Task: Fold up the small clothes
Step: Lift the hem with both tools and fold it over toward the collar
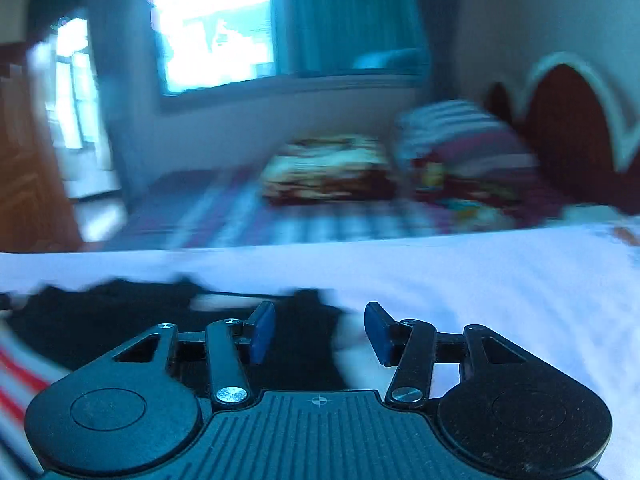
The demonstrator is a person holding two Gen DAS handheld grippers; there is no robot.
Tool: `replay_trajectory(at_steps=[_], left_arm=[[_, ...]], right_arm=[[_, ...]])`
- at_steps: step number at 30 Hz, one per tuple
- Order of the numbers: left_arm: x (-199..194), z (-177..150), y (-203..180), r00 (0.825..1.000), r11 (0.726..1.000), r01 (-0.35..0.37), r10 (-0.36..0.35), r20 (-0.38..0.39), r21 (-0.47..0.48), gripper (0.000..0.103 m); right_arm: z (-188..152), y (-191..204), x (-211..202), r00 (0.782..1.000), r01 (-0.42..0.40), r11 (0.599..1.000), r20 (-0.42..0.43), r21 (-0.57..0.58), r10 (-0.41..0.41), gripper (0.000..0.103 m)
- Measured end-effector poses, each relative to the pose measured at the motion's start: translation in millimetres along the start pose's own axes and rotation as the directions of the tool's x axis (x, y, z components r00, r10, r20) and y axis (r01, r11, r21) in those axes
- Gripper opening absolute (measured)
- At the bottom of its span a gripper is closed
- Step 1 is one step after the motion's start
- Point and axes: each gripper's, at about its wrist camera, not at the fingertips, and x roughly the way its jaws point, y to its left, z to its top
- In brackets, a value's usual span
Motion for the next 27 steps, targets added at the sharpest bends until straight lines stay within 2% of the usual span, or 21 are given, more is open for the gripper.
replay_trajectory(at_steps=[2,4,6,8,10,11,12,13,14,16,18,20,23,25,27], left_arm=[[0.8,1.6,-39.8,0.996,0.994,0.086,-0.086,0.003,0.075,0.058],[12.8,-4.2,-73.3,0.988,0.980,0.153,-0.148,-0.050,0.127,0.058],[21.7,-15.1,-90.7,0.980,0.971,0.188,-0.176,-0.089,0.149,0.058],[26.1,-26.2,-85.6,0.977,0.967,0.195,-0.178,-0.118,0.162,0.060],[19.8,-36.0,-61.7,0.982,0.973,0.175,-0.161,-0.102,0.148,0.064],[15.9,-39.8,-45.7,0.989,0.981,0.126,-0.112,-0.097,0.148,0.065],[12.2,-44.7,-27.2,0.994,0.987,0.072,-0.059,-0.094,0.142,0.067],[7.9,-48.9,-11.0,0.995,0.991,0.065,-0.055,-0.086,0.117,0.067],[4.5,-52.8,3.0,0.994,0.993,0.080,-0.073,-0.079,0.089,0.067],[1.5,-53.8,3.9,0.995,0.990,0.082,-0.073,-0.073,0.118,0.066],[-2.6,-46.8,-9.8,0.997,0.992,0.049,-0.041,-0.071,0.120,0.062],[-22.1,-45.7,-25.3,0.996,0.989,0.092,-0.091,-0.013,0.118,0.065],[-32.6,-50.2,-58.4,0.985,0.974,0.173,-0.172,-0.020,0.144,0.065],[-33.7,-57.8,-76.3,0.976,0.963,0.219,-0.215,-0.043,0.158,0.065],[-30.7,-67.1,-88.0,0.976,0.959,0.213,-0.202,-0.078,0.187,0.066]], right_arm=[[-1.0,34.7,9.7,0.996,-0.069,0.995,-0.053,-0.077,0.065,0.049],[-4.0,65.8,24.4,0.988,-0.124,0.984,-0.112,-0.130,0.110,0.048],[-9.9,81.7,34.3,0.982,-0.152,0.974,-0.139,-0.167,0.129,0.048],[-15.6,76.7,42.4,0.978,-0.136,0.974,-0.179,-0.181,0.103,0.048],[-16.4,52.7,34.7,0.984,-0.101,0.979,-0.166,-0.177,0.071,0.048],[-21.4,38.7,29.9,0.989,-0.015,0.981,-0.148,-0.195,-0.014,0.048],[-23.1,21.5,22.2,0.990,0.037,0.979,-0.127,-0.200,-0.064,0.048],[-26.5,4.5,15.5,0.987,0.068,0.980,-0.128,-0.186,-0.092,0.048],[-29.1,-8.8,12.1,0.987,0.061,0.985,-0.139,-0.160,-0.083,0.052],[-28.5,-15.1,10.4,0.986,0.053,0.991,-0.148,-0.124,-0.071,0.053],[-20.5,-0.3,-0.3,0.990,0.089,0.988,-0.095,-0.122,-0.101,0.053],[-17.8,18.5,-19.3,0.999,0.017,0.994,-0.041,-0.106,-0.021,0.053],[-34.0,63.3,-27.8,0.992,-0.106,0.977,-0.087,-0.187,0.091,0.052],[-46.6,84.9,-26.6,0.984,-0.150,0.965,-0.124,-0.215,0.125,0.051],[-56.5,93.6,-21.2,0.982,-0.138,0.963,-0.158,-0.234,0.102,0.051]])
